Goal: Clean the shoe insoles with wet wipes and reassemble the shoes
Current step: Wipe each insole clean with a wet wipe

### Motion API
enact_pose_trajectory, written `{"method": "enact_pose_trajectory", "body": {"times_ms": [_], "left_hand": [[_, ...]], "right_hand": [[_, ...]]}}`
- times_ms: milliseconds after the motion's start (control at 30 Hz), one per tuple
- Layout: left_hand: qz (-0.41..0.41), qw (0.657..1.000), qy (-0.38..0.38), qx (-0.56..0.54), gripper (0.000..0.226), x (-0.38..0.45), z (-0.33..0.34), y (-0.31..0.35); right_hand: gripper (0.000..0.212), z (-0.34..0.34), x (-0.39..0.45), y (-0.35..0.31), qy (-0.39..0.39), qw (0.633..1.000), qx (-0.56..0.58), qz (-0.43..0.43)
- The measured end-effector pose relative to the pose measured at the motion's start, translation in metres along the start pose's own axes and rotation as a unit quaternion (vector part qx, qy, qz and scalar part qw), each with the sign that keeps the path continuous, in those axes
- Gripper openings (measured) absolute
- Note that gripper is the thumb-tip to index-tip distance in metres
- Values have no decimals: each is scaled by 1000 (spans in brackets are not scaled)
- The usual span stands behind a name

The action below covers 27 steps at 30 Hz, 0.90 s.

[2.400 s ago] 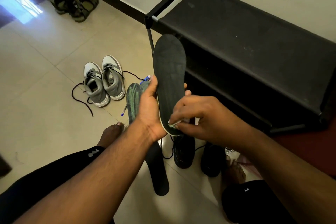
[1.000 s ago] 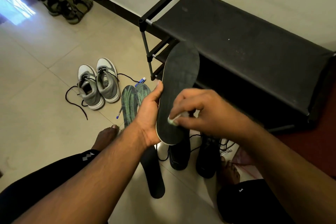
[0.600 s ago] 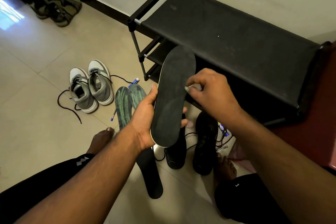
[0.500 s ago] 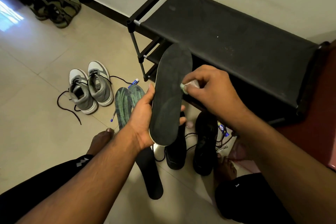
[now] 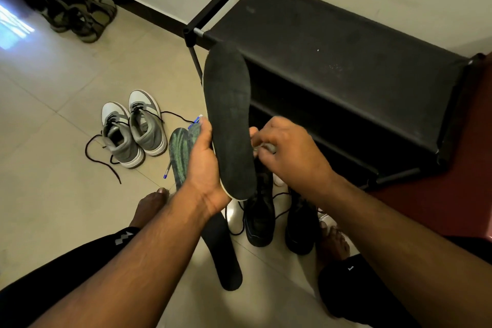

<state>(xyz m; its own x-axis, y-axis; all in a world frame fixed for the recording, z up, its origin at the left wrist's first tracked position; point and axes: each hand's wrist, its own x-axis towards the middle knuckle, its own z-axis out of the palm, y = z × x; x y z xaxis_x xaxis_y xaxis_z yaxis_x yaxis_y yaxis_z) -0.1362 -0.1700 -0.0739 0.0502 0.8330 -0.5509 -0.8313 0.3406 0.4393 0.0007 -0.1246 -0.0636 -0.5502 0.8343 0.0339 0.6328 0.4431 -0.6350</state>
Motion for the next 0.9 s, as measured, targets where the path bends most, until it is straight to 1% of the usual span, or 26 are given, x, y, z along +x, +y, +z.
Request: {"method": "enact_pose_trajectory", "body": {"times_ms": [67, 133, 200, 267, 333, 367, 467, 533, 567, 600, 633, 700, 733, 767, 800, 833, 900], "left_hand": [[25, 1000, 7, -1, 79, 1, -2, 3], [37, 999, 6, -7, 76, 0, -4, 7], [32, 999, 4, -10, 78, -2, -4, 8], [24, 1000, 10, -12, 83, -3, -4, 9], [30, 999, 25, 0, 84, -3, -3, 9], [33, 999, 27, 1, 84, -2, -3, 9], [49, 998, 36, -2, 81, -2, -2, 9], [68, 996, 59, -2, 80, 0, -4, 11], [79, 995, 65, -3, 79, 0, -4, 12], [87, 994, 68, -5, 79, 0, -5, 14], [91, 993, 69, -8, 79, 0, -4, 15], [90, 993, 69, -21, 83, -2, -4, 17], [89, 993, 70, -24, 85, -2, -4, 16], [91, 993, 75, -23, 86, -3, -4, 16], [94, 992, 78, -19, 86, -4, -3, 16], [96, 992, 77, -16, 86, -6, -2, 15], [98, 994, 50, -12, 89, -9, 1, 18]], "right_hand": [[12, -4, 3, 1, 29, 999, 14, 0], [12, -9, 3, -5, 42, 994, 97, -7], [12, -12, -2, -18, -2, 981, 194, -10], [12, -8, -9, -30, -58, 966, 250, -18], [11, 0, -13, -34, -74, 967, 242, -18], [11, 3, -11, -31, -71, 970, 234, -1], [11, 3, -3, -15, -44, 970, 214, 107], [12, 0, 1, -6, -45, 973, 159, 162], [11, -2, 3, -3, -47, 969, 156, 186], [9, -5, 4, -2, -45, 955, 204, 212], [7, -9, 5, -4, -45, 925, 292, 238], [7, -15, 6, -6, -75, 838, 461, 281], [9, -16, 6, -8, -111, 808, 503, 288], [10, -15, 5, -11, -151, 794, 515, 285], [10, -12, 3, -13, -182, 796, 508, 275], [10, -9, 1, -15, -196, 802, 496, 269], [8, -7, 2, -15, -190, 813, 483, 263]]}}
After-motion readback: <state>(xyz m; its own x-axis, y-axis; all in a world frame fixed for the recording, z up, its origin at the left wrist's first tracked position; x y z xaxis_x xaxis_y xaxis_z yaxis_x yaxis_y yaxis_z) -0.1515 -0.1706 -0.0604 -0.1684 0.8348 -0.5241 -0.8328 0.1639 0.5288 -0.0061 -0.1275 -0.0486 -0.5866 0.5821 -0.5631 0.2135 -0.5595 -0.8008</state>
